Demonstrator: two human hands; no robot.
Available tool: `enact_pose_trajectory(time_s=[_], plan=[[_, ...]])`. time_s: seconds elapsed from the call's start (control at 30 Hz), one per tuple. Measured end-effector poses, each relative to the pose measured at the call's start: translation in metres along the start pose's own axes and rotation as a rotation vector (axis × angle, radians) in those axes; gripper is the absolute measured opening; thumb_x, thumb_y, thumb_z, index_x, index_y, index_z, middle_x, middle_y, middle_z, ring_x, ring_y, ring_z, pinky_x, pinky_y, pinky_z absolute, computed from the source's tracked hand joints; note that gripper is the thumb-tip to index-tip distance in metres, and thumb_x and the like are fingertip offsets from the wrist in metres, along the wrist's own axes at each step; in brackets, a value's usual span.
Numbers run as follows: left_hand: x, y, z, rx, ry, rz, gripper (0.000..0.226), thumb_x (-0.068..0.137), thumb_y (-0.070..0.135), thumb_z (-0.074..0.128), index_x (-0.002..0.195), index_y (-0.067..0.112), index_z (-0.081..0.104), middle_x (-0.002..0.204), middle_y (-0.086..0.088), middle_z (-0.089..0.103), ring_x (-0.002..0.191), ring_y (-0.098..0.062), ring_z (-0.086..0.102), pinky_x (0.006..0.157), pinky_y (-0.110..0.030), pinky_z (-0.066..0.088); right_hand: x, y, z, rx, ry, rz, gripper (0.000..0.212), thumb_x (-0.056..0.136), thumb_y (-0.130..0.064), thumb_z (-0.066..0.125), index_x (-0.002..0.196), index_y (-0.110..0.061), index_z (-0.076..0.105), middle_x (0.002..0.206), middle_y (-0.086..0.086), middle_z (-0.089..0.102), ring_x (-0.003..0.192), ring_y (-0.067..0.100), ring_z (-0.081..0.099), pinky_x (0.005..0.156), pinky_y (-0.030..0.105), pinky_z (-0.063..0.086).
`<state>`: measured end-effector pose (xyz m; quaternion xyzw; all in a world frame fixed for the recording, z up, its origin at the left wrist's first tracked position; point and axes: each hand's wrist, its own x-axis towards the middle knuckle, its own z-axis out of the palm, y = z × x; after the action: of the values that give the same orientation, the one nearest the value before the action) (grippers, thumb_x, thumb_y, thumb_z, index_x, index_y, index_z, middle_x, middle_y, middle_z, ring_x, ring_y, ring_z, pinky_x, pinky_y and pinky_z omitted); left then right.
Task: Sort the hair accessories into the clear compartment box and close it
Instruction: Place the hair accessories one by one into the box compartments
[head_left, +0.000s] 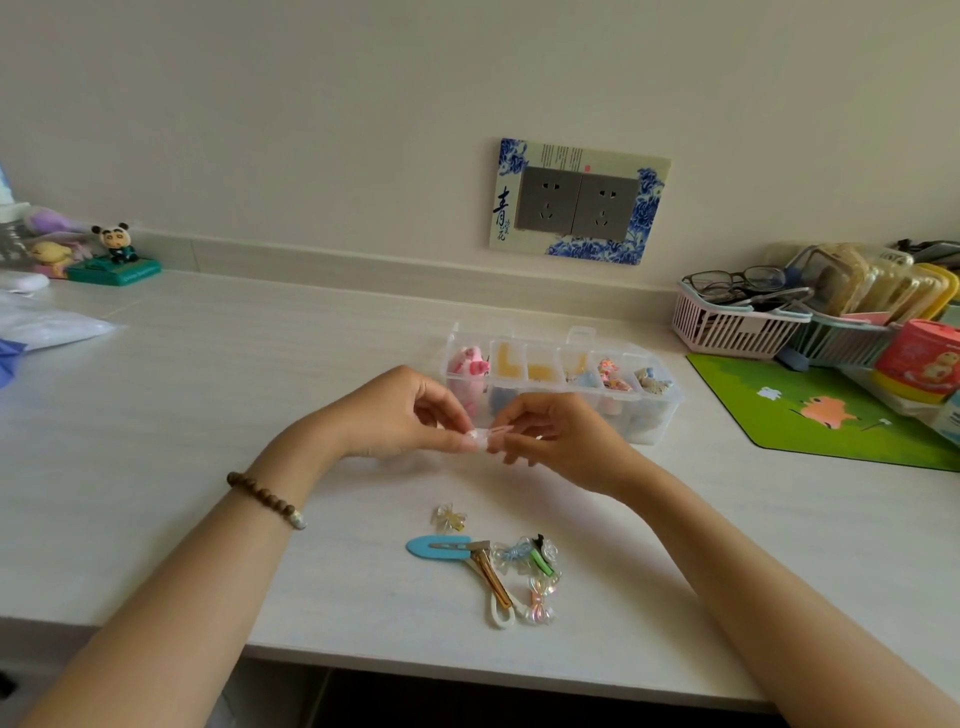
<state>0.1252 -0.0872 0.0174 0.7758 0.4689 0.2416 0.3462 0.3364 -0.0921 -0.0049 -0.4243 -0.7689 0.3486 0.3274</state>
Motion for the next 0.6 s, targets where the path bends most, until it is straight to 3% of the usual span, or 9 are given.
enact_pose_trajectory(time_s=[0.1, 0.27, 0.43, 0.5, 0.6], plan=[[0.002, 0.005, 0.008, -0.091, 0.101, 0.088, 0.014, 0.068, 0.032, 0.08, 0.079, 0.026, 0.073, 0.079, 0.006, 0.071, 0.068, 0.004, 0.058, 0.064, -0.01, 0.044, -0.001, -0.004, -0.003, 0.183, 0.119, -0.008, 0.006, 0.083, -0.011, 0.065, 0.084, -0.005, 0.065, 0.073, 0.002, 0.071, 0.066, 0.013, 0.068, 0.056, 0.019, 0.05], [0.007, 0.003, 0.014, -0.132, 0.118, 0.122, 0.024, 0.072, 0.029, 0.078, 0.094, 0.025, 0.07, 0.089, 0.006, 0.071, 0.08, 0.0, 0.064, 0.068, -0.011, 0.046, 0.005, -0.015, -0.018, 0.292, 0.289, -0.074, 0.004, 0.083, -0.008, 0.063, 0.082, -0.012, 0.064, 0.07, -0.006, 0.072, 0.066, 0.007, 0.067, 0.061, 0.018, 0.052], [0.007, 0.0, 0.008, -0.08, 0.056, 0.081, 0.025, 0.072, 0.032, 0.077, 0.095, 0.025, 0.072, 0.091, 0.01, 0.072, 0.082, 0.003, 0.063, 0.068, -0.008, 0.045, 0.026, -0.02, -0.06, -0.07, 0.605, -0.083, 0.01, 0.084, -0.014, 0.065, 0.091, -0.015, 0.059, 0.073, -0.011, 0.067, 0.064, 0.001, 0.065, 0.069, 0.021, 0.055], [0.006, -0.001, 0.005, -0.052, 0.015, 0.063, 0.025, 0.071, 0.036, 0.077, 0.093, 0.025, 0.072, 0.09, 0.011, 0.071, 0.081, 0.004, 0.062, 0.068, -0.008, 0.044, 0.035, -0.011, -0.065, -0.23, 0.576, -0.033, 0.008, 0.084, -0.017, 0.065, 0.091, -0.018, 0.061, 0.072, -0.011, 0.067, 0.067, 0.003, 0.064, 0.071, 0.028, 0.054], [0.002, -0.004, -0.001, 0.035, -0.115, -0.019, 0.031, 0.068, 0.042, 0.077, 0.095, 0.029, 0.072, 0.09, 0.011, 0.07, 0.08, 0.004, 0.061, 0.07, -0.01, 0.045, 0.044, 0.002, -0.061, -0.418, 0.388, 0.031, 0.014, 0.087, -0.017, 0.061, 0.1, -0.019, 0.066, 0.083, -0.001, 0.071, 0.073, 0.008, 0.063, 0.075, 0.033, 0.053]])
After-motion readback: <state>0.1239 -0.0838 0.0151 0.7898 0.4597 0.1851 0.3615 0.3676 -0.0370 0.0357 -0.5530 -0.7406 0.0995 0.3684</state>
